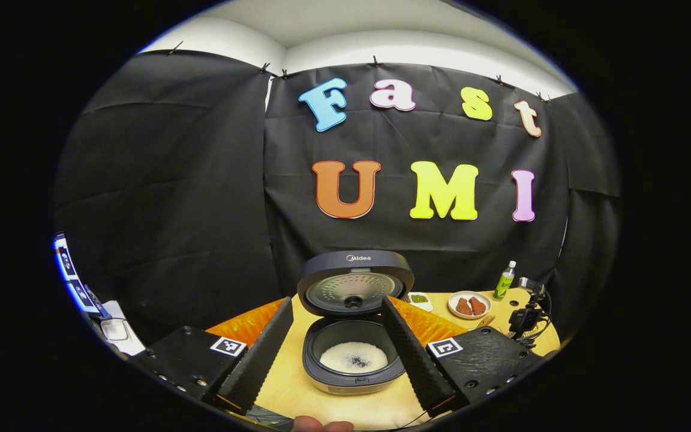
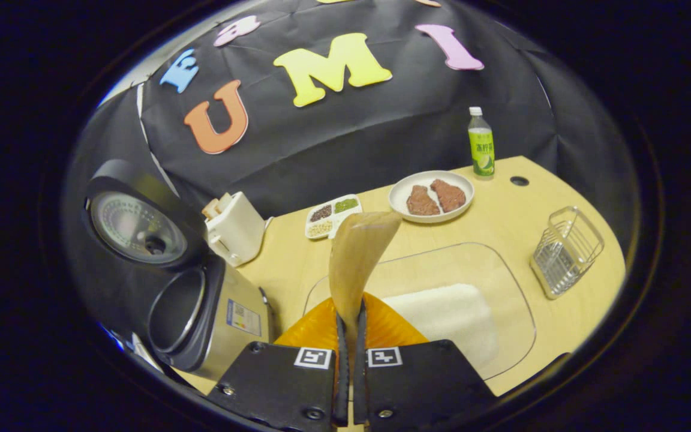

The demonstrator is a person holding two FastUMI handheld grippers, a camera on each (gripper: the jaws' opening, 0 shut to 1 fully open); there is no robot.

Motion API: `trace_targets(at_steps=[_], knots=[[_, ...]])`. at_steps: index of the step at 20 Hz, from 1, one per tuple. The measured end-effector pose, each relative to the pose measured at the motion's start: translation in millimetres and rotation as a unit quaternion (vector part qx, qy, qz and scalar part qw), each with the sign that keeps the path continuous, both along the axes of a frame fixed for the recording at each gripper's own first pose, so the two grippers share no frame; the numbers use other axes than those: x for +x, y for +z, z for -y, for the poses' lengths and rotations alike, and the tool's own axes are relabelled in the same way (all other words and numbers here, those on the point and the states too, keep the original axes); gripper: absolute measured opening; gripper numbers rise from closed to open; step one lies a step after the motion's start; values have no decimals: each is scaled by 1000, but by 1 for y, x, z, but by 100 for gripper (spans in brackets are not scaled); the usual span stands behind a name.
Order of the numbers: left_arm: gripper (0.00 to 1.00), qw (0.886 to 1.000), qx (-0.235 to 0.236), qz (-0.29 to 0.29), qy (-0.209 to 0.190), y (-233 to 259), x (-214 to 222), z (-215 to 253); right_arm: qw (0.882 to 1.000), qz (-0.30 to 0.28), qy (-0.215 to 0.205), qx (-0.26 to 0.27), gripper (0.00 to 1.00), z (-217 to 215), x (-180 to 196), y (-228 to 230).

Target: Close the left gripper, press the button to open the rice cooker; take a wooden spoon from the chopstick holder with the right hand, scoop a spoonful of rice and pour it into the rice cooker, then put the wooden spoon back into the chopstick holder.

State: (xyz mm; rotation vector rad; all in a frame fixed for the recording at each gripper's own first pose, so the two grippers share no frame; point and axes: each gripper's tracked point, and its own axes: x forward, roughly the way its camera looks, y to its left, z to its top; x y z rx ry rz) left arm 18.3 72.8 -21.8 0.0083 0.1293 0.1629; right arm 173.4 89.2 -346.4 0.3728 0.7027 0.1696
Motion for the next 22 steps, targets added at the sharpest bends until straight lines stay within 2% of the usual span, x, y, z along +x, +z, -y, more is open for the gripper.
trace_targets(at_steps=[3,8,11,15,16,17,21,22], knots=[[94,1000,-4,3,-4,3,-2,2,996,-34,-45,63,8,15,0,-4],[94,1000,-6,5,-8,4,-5,6,974,-75,-115,179,9,43,-2,-7],[94,1000,-7,5,-14,5,-5,12,964,-75,-144,210,8,62,-2,-2],[94,1000,-8,7,-23,5,-5,20,950,-61,-165,256,8,84,-3,26],[100,1000,-5,9,-22,5,-6,19,947,-56,-169,268,8,87,-4,36],[84,1000,-3,10,-22,5,-7,18,945,-49,-171,276,8,92,-5,51],[84,1000,5,20,-11,4,-15,9,946,-13,-154,284,8,90,-8,112],[94,1000,5,23,-7,5,-16,6,947,-4,-146,287,8,83,-7,128]])
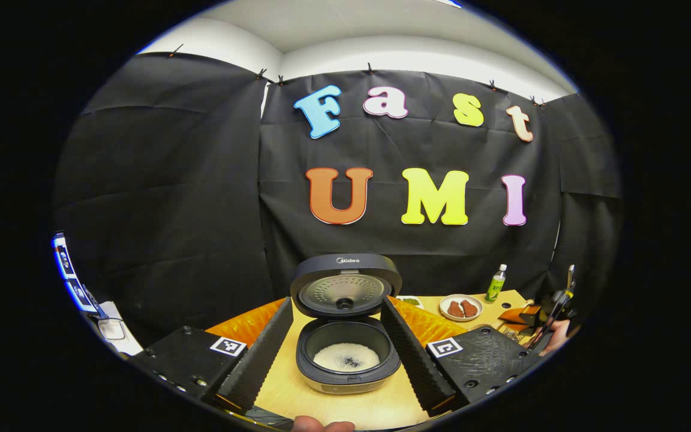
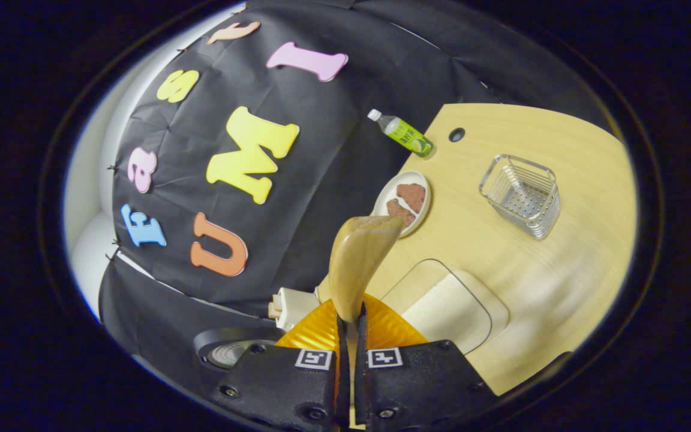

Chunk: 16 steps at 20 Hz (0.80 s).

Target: Close the left gripper, press the button to open the rice cooker; take a wooden spoon from the chopstick holder with the right hand, scoop a spoonful of rice and pour it into the rice cooker, then put the wooden spoon back into the chopstick holder.

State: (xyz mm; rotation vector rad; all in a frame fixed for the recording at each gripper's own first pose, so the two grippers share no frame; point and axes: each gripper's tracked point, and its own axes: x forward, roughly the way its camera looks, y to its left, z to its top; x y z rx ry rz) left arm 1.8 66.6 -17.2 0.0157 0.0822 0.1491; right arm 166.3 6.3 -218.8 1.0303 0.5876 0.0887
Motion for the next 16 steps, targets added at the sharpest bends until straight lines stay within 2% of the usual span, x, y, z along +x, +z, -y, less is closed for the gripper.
trace_targets(at_steps=[1,3,4,6,8,11,16], knots=[[84,1000,-1,3,4,1,-2,-2,1000,12,9,0,8,-10,-1,16],[84,1000,-1,7,9,1,-7,-7,999,34,31,1,8,-33,0,46],[100,1000,1,8,11,0,-9,-10,998,44,42,2,8,-48,1,59],[94,1000,5,9,13,-1,-18,-17,996,62,69,-2,8,-81,3,80],[95,1000,7,7,20,-4,-25,-26,992,78,97,-13,8,-114,3,95],[94,999,1,5,31,-8,-33,-38,986,94,132,-44,8,-160,2,102],[95,999,-13,-1,53,-17,-53,-63,973,100,177,-110,8,-218,-2,84]])
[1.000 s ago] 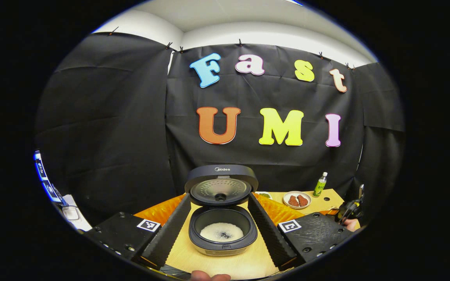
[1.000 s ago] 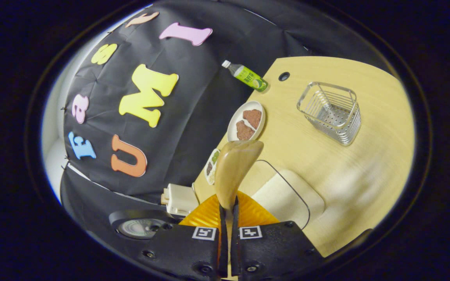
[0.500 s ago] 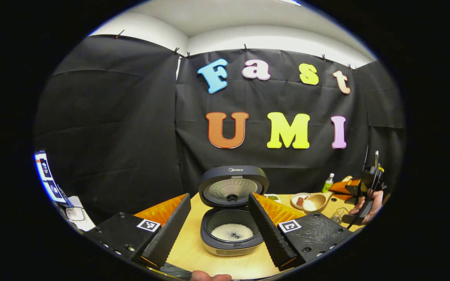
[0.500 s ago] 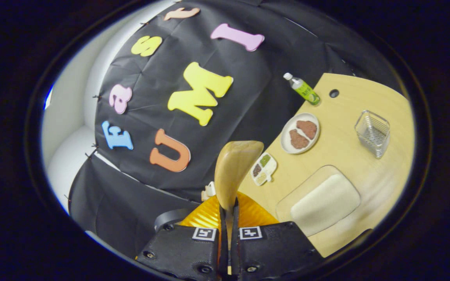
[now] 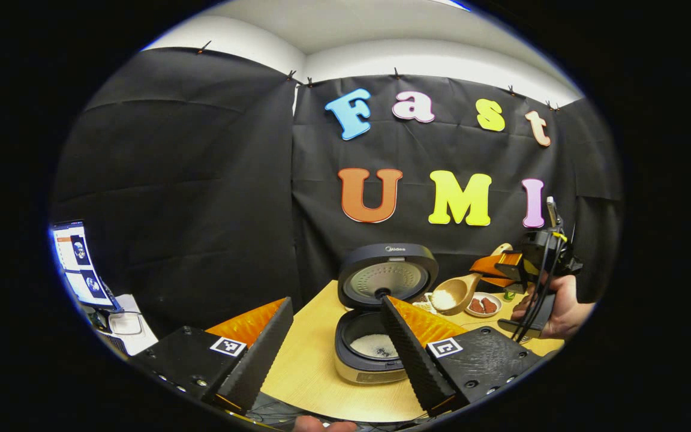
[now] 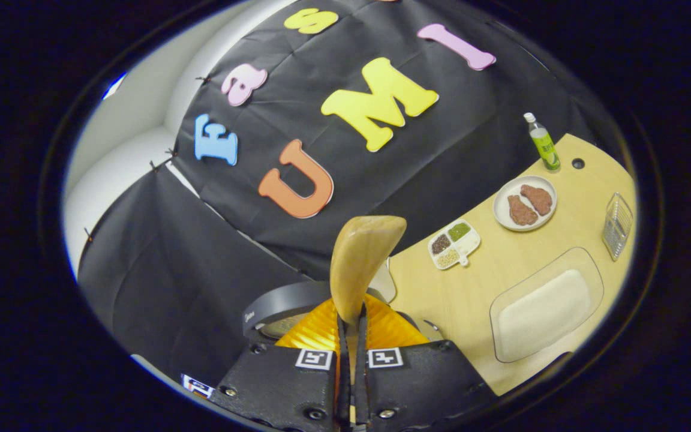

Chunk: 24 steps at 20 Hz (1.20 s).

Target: Close the left gripper, press the button to open the rice cooker; take a wooden spoon from the chopstick holder with the right hand, scoop a spoonful of rice and pour it into the rice cooker, then put the wooden spoon back into the chopstick holder.

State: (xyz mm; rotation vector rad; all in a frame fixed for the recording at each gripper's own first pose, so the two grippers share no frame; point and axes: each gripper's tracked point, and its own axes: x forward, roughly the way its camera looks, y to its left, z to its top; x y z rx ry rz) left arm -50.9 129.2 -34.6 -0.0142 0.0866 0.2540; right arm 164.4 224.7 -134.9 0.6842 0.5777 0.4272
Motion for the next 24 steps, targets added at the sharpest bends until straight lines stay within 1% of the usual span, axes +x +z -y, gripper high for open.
trace_targets(at_steps=[4,7,11,14,16,18,20,24], knots=[[95,1000,-10,-4,19,-8,-13,-18,996,29,28,-74,8,-34,-5,-19],[95,999,-17,-9,31,-15,-19,-29,992,43,40,-116,8,-50,-7,-31],[95,999,-24,-14,46,-23,-25,-45,982,70,52,-165,8,-60,-7,-42],[95,998,-29,-15,56,-26,-29,-55,972,97,62,-203,8,-68,-7,-44],[95,998,-33,-15,59,-27,-30,-59,967,110,70,-220,8,-70,-7,-47],[95,997,-39,-15,58,-29,-29,-60,965,108,73,-228,8,-71,-8,-51],[95,998,-41,-19,53,-32,-26,-57,960,115,77,-242,8,-72,-6,-51],[95,998,-40,-18,51,-27,-23,-59,944,151,87,-280,8,-73,-6,-44]])
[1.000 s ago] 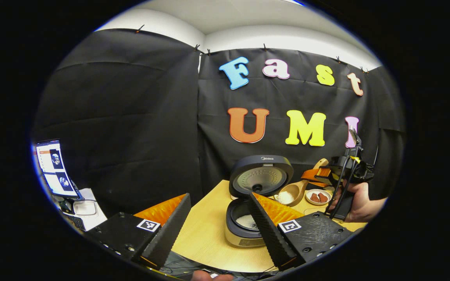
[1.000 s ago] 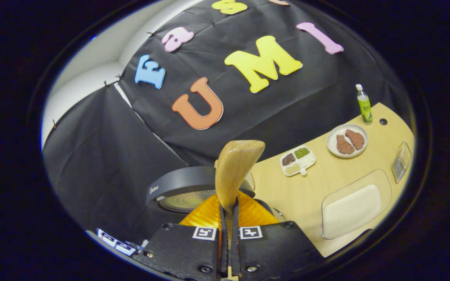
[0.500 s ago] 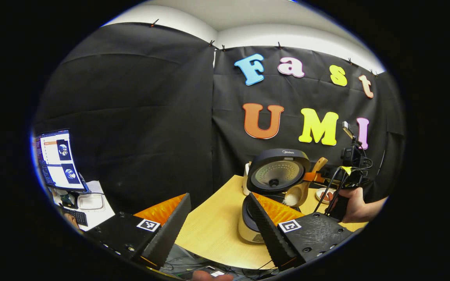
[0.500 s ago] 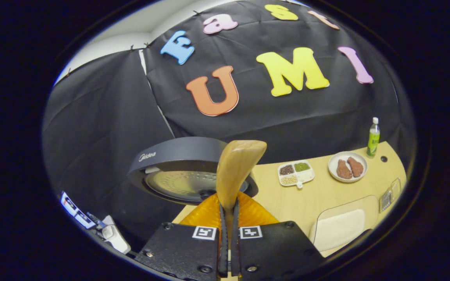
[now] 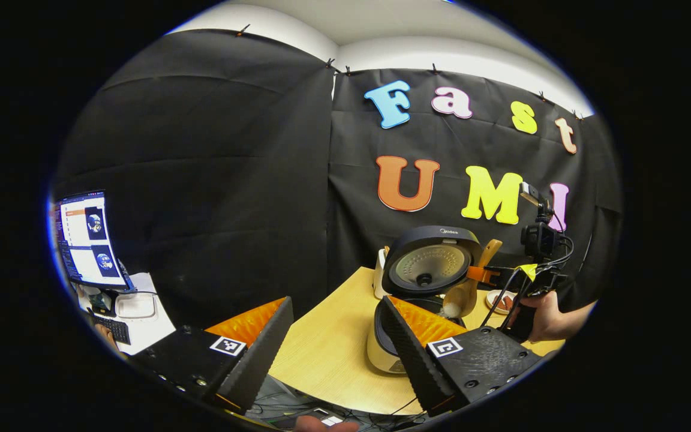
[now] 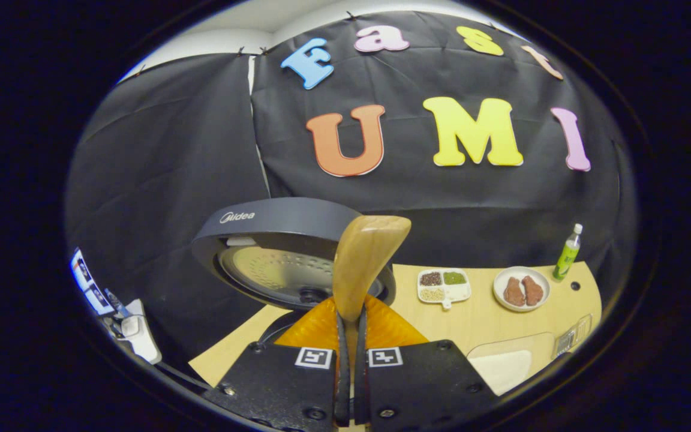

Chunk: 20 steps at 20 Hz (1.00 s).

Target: Close the left gripper, press the button to open the rice cooker; take a wooden spoon from the chopstick holder with the right hand, scoop a spoonful of rice and pour it into the rice cooker, then put the wooden spoon back into the chopstick holder.

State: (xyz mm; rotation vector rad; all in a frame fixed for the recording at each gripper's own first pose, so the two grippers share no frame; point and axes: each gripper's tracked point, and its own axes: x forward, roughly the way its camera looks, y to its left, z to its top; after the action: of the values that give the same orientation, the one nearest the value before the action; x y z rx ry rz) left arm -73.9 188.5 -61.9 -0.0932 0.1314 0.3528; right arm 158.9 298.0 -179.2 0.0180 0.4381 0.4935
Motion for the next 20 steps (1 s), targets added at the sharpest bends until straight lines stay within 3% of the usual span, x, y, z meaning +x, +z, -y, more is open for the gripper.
trace_targets(at_steps=[5,12,15,20], knots=[[95,1000,-4,3,-1,-1,0,1,995,69,45,-60,8,-17,-8,15],[95,1000,-12,9,8,1,-3,-2,974,148,115,-129,8,-48,-33,19],[95,1000,-9,10,2,-1,-1,6,969,154,130,-140,8,-52,-37,17],[95,999,16,13,-27,-1,0,19,974,142,125,-123,8,-49,-37,27]])
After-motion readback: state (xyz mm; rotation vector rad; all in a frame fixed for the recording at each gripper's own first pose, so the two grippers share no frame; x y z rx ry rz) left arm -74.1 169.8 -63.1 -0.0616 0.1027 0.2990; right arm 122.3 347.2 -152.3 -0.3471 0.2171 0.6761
